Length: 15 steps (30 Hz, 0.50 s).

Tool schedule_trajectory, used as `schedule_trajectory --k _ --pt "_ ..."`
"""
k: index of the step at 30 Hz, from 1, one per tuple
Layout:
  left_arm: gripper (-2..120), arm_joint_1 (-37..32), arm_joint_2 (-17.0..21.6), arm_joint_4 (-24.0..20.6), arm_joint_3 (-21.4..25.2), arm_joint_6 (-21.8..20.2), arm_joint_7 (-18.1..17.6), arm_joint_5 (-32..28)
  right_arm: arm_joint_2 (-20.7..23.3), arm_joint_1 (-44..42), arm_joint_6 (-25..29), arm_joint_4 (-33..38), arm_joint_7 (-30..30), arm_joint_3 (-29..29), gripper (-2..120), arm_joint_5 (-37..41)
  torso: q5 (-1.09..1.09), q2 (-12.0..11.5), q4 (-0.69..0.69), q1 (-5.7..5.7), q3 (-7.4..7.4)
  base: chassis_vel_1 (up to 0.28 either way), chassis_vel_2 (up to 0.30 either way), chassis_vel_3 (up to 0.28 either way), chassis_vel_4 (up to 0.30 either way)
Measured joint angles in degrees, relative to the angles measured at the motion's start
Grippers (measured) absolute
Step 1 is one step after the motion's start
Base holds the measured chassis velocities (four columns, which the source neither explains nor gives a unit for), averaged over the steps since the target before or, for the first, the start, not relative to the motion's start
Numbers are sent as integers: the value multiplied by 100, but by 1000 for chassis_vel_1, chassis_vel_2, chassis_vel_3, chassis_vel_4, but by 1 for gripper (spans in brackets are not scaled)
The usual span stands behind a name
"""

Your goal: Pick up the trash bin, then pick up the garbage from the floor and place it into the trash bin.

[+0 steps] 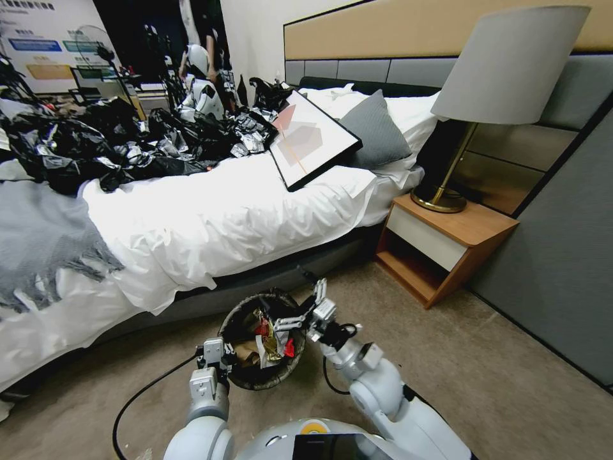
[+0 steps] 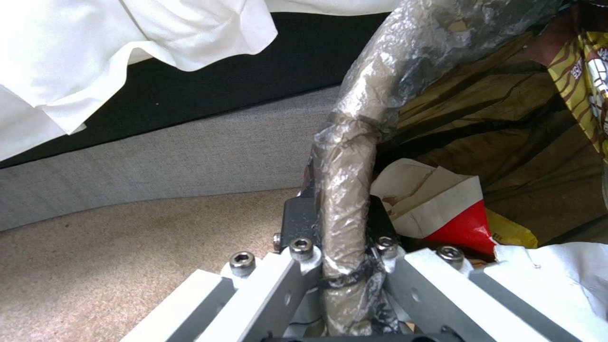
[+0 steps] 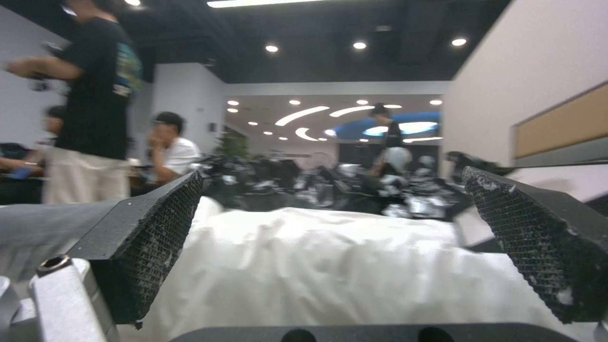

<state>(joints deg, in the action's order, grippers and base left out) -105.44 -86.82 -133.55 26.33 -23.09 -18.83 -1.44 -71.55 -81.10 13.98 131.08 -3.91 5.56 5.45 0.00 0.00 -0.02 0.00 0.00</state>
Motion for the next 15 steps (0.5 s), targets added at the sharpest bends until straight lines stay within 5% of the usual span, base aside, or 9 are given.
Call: schedule_trajectory --k 15 --pt "0 -4 4 5 69 122 28 -122 -682 -1179 107 -333 930 881 100 -512 0 0 1 0 0 0 0 0 0"
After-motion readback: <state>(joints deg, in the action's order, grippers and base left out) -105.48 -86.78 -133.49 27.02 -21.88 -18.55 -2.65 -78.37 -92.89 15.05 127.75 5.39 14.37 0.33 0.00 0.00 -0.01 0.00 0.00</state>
